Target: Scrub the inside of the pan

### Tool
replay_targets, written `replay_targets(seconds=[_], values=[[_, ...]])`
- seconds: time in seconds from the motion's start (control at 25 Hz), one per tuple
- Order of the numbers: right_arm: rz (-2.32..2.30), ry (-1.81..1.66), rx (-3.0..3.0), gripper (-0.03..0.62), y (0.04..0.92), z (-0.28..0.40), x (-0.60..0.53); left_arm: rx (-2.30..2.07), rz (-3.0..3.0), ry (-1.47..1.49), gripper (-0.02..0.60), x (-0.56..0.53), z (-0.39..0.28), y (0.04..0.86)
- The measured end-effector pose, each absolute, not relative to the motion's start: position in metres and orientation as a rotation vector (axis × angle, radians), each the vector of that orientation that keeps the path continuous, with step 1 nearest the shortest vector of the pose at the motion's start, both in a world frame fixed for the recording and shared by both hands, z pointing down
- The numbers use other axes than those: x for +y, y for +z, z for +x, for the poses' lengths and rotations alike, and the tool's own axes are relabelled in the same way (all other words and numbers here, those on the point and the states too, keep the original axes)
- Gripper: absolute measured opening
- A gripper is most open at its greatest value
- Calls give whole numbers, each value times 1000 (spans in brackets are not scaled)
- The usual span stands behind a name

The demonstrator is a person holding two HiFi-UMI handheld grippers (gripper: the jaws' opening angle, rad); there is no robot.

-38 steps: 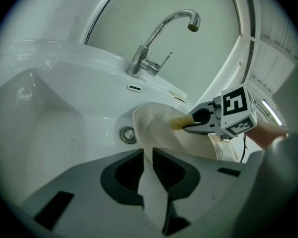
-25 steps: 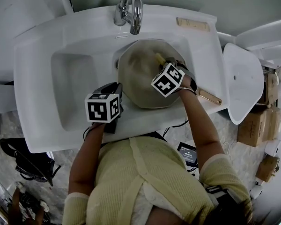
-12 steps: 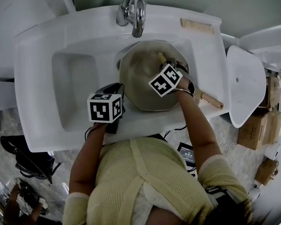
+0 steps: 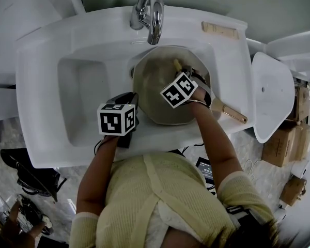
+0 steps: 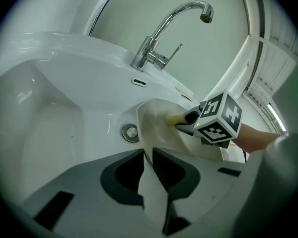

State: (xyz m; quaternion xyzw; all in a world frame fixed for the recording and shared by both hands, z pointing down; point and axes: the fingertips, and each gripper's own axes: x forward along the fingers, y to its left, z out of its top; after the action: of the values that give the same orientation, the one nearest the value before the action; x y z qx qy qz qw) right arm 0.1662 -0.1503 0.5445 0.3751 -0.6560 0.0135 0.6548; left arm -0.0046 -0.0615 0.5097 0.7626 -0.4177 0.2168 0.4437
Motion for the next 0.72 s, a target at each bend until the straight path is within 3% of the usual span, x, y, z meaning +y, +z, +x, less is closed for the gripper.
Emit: replay_targets(seconds=[0.72], values=[[686, -38, -1634, 83, 559, 106, -143, -1014, 1886, 529, 92, -62, -5, 511]])
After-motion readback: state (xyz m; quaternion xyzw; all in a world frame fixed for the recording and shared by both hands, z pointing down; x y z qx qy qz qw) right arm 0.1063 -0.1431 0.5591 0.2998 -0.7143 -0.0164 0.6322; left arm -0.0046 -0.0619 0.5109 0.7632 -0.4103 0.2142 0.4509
